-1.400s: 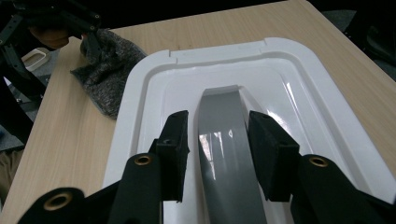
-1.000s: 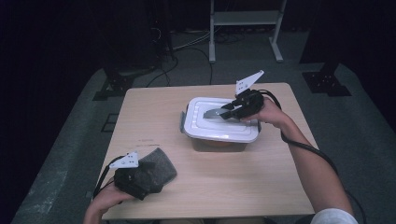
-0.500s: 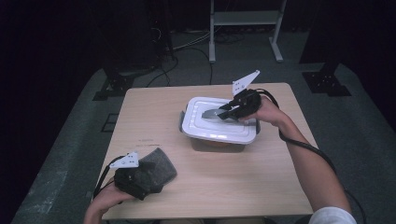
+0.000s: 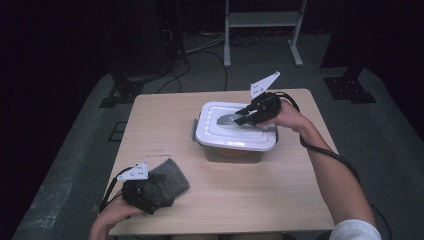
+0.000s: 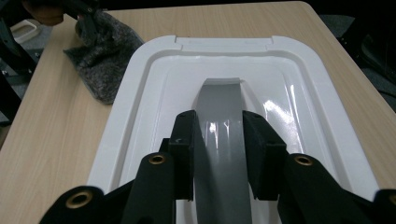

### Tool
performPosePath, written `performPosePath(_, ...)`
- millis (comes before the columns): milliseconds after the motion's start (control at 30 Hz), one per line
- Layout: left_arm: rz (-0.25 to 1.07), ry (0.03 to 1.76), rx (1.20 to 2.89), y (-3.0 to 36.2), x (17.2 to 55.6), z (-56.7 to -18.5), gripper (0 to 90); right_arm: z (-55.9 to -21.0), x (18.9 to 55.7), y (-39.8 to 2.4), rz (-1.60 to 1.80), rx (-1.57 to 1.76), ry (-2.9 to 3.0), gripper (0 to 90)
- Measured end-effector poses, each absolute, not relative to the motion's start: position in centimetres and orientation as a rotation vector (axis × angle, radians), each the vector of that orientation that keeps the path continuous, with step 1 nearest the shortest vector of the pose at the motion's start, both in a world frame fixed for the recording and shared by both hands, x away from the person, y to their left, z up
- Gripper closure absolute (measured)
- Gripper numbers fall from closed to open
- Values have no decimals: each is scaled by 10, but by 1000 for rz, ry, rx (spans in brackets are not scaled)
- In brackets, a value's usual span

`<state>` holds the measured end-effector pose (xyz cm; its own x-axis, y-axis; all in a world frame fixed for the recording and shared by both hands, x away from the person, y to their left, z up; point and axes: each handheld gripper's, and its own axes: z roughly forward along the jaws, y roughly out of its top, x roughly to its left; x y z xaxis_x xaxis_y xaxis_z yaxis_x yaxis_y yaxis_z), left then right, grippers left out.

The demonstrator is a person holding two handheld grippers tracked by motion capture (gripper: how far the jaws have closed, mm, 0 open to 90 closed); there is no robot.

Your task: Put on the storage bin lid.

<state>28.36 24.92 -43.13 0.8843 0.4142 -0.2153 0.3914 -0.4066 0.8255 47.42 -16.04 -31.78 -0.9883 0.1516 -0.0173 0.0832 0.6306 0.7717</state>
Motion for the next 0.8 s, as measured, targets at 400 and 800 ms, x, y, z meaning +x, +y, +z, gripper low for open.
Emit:
performPosePath(400,23,584,2038,249,283,-432,24,-328,479,-160,1355,198,2786,661)
performPosePath(800,21,584,2036,249,283,-432,24,-326,478,-157,1320,216,2806,649)
